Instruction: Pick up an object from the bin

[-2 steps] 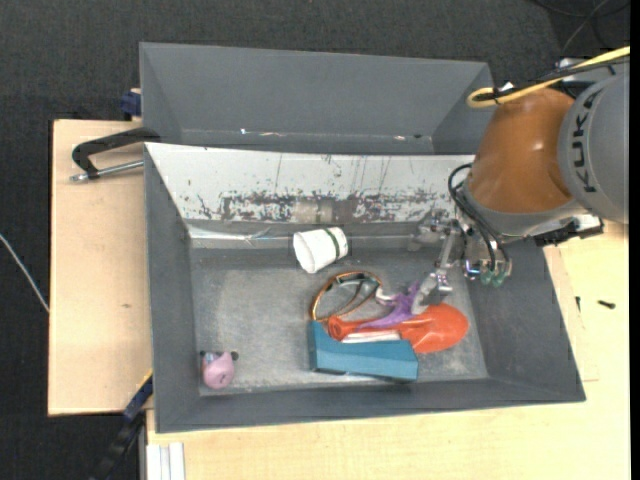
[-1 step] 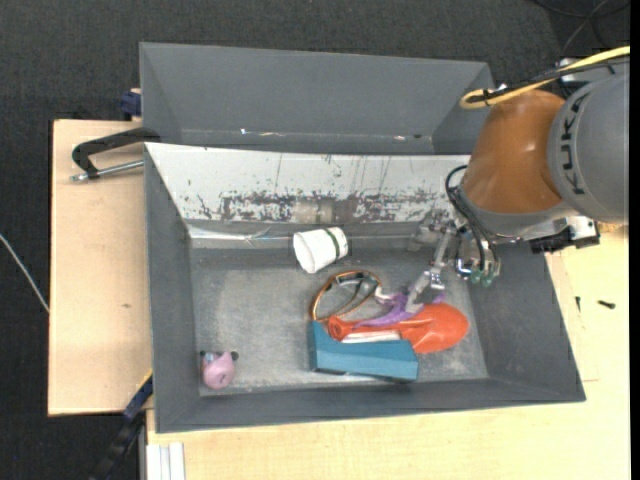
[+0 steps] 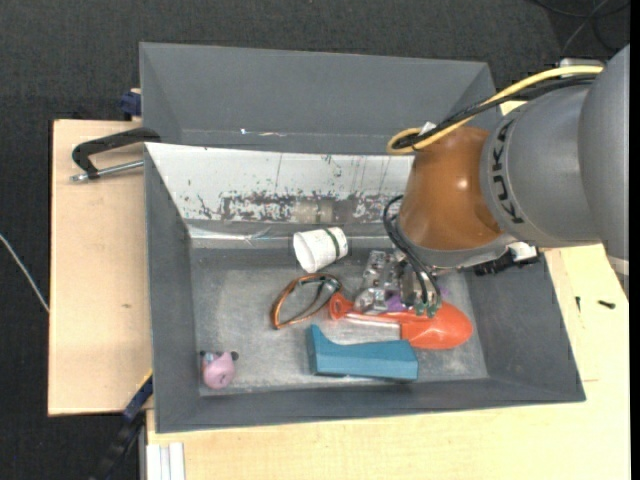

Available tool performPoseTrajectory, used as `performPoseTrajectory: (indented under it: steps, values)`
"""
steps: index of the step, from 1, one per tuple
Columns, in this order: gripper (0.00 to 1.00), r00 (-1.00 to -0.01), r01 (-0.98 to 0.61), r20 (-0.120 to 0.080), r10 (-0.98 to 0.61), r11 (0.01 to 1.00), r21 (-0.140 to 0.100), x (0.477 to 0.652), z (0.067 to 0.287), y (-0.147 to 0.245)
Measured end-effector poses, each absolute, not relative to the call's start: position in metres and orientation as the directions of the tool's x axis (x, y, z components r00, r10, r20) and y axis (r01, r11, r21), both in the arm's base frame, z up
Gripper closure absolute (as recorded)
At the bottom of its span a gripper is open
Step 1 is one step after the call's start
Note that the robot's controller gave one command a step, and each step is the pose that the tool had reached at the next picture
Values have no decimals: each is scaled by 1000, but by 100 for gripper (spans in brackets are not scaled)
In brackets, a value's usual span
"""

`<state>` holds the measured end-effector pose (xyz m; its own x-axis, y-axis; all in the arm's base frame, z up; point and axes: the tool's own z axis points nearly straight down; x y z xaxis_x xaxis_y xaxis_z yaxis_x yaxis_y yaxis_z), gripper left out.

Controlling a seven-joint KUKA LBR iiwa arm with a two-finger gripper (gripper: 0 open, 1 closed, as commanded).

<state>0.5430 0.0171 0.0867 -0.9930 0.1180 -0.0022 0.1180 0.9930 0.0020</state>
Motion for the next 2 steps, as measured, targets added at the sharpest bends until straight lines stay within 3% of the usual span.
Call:
performPoseTrajectory:
  steps: [1, 2]
  values:
    - [0, -993, 119, -3, 119, 993, 1, 543, 87, 17]
    - [0, -993, 119, -3, 119, 993, 1, 543, 87, 17]
